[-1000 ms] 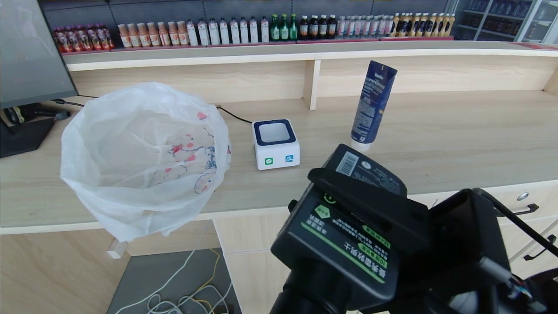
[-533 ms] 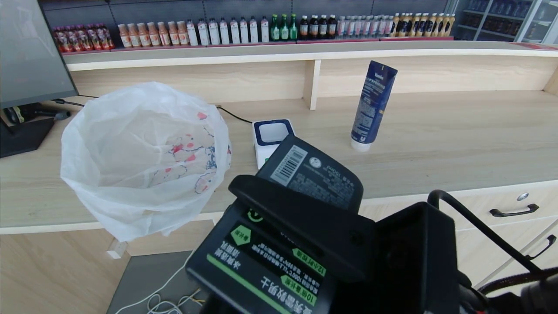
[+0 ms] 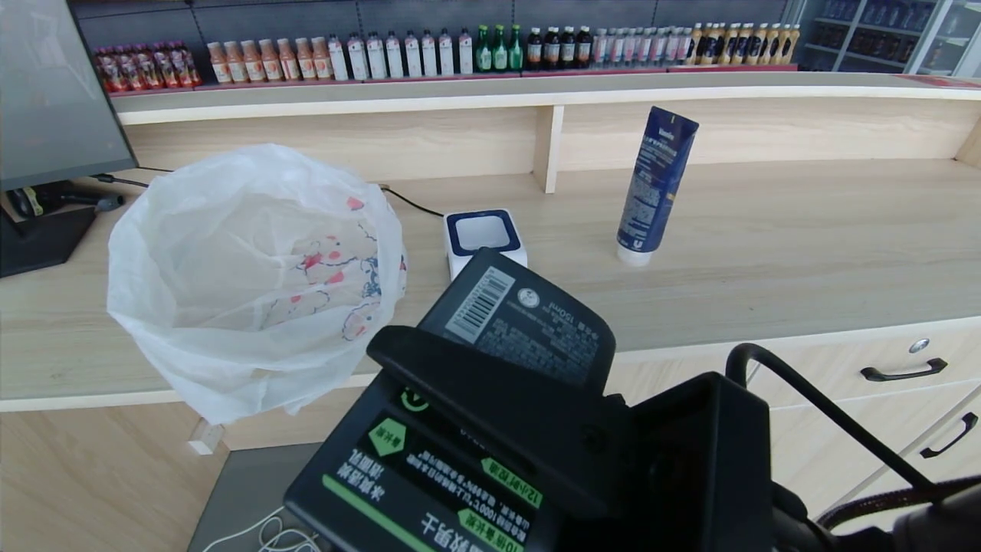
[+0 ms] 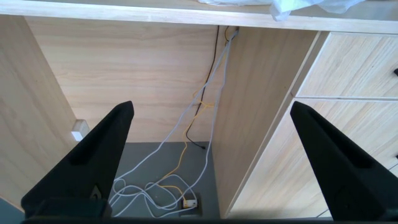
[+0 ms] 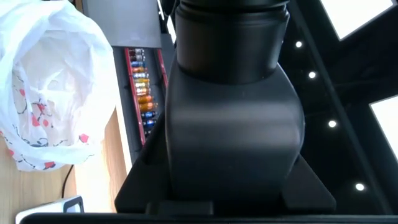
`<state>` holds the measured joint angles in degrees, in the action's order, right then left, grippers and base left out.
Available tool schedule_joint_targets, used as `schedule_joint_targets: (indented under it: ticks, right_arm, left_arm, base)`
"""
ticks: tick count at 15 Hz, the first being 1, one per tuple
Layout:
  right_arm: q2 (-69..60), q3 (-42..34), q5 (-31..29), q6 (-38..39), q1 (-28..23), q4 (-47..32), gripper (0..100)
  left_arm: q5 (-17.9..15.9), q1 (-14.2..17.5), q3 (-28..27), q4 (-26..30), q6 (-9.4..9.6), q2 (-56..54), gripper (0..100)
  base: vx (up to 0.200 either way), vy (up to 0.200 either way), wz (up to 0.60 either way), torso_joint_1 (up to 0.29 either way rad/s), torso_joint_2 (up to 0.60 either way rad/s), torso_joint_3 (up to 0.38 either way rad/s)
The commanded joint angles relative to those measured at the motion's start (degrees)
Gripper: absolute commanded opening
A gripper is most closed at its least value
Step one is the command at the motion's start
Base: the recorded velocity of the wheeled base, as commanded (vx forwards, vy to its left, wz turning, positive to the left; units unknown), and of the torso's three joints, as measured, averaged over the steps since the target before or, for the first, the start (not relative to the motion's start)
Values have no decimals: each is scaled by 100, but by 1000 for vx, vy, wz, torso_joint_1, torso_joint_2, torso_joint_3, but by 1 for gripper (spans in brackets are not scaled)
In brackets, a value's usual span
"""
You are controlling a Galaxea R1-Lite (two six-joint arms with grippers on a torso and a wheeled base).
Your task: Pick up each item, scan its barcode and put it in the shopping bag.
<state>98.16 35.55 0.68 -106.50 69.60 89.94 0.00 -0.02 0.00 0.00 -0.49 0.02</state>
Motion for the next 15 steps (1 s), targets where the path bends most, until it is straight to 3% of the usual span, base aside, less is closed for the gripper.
schedule_joint_targets:
  ticks: [1, 7, 15]
  right_arm:
    - [-16, -39, 2, 6, -7, 6, 0]
    - [-165, -153, -24, 112, -104, 6, 0]
    - [-596, -839, -86, 639, -385, 6, 0]
  left_arm:
    - [0, -6, 0, 0, -4, -2, 100]
    - [0, 2, 0, 0, -4, -2, 100]
    - [0, 2, 0, 0, -4, -2, 100]
  base:
    - [0, 0, 0, 0, 0, 0]
    - [0, 0, 0, 0, 0, 0]
    - [0, 0, 0, 0, 0, 0]
